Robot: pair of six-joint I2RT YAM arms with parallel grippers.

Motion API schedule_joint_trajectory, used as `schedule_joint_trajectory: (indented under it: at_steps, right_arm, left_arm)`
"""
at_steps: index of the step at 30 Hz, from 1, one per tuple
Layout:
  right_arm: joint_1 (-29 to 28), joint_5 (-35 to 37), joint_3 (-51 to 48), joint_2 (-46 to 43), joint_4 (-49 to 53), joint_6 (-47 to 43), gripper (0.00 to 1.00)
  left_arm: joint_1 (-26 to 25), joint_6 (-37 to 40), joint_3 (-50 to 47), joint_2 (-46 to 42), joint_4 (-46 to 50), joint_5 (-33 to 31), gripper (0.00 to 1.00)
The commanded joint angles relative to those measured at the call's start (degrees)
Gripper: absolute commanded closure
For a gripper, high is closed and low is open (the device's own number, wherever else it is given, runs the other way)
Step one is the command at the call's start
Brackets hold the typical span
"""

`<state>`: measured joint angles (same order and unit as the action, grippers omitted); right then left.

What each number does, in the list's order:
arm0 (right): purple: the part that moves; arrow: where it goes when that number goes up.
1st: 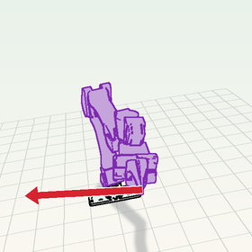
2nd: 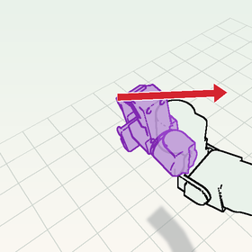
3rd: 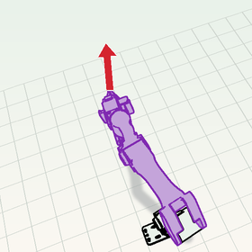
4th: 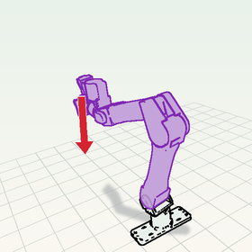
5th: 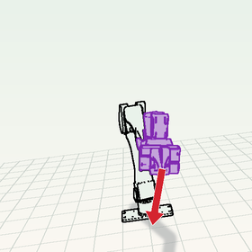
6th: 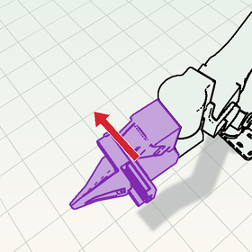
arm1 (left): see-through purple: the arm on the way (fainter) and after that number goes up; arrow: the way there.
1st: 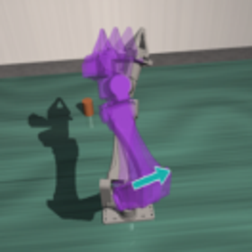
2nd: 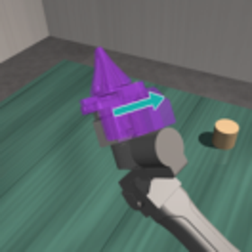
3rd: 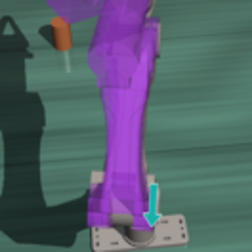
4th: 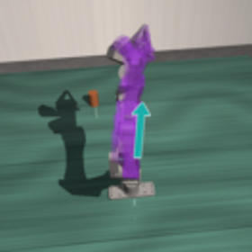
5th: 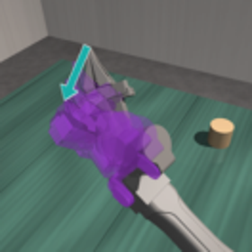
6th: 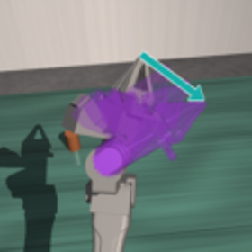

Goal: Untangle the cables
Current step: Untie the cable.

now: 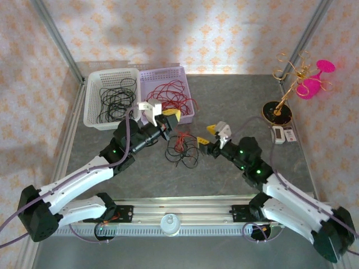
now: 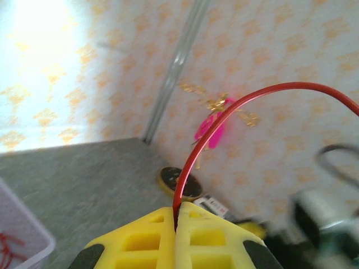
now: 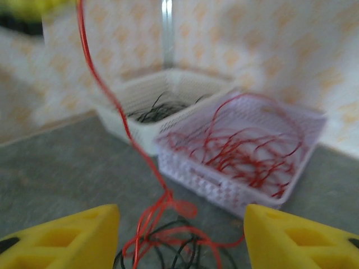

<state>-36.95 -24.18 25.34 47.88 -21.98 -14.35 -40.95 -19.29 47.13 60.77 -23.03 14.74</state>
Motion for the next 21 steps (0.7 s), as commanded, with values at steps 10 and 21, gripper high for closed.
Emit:
schedule_joint_trajectory:
  at_steps: [10,21]
  right_arm:
    - [-0.47,-22.83,10.31,24.76,-26.8,6.39,0.43]
    - [-1.02,-8.51,4.74,34.01,-23.77,17.79,0.81]
  left_arm:
    - [-1.76,-1.89,6.59,-1.88,5.71,4.14,1.0]
    - [-2.58,1.53,14.5,-2.6,11.44,2.28,1.0]
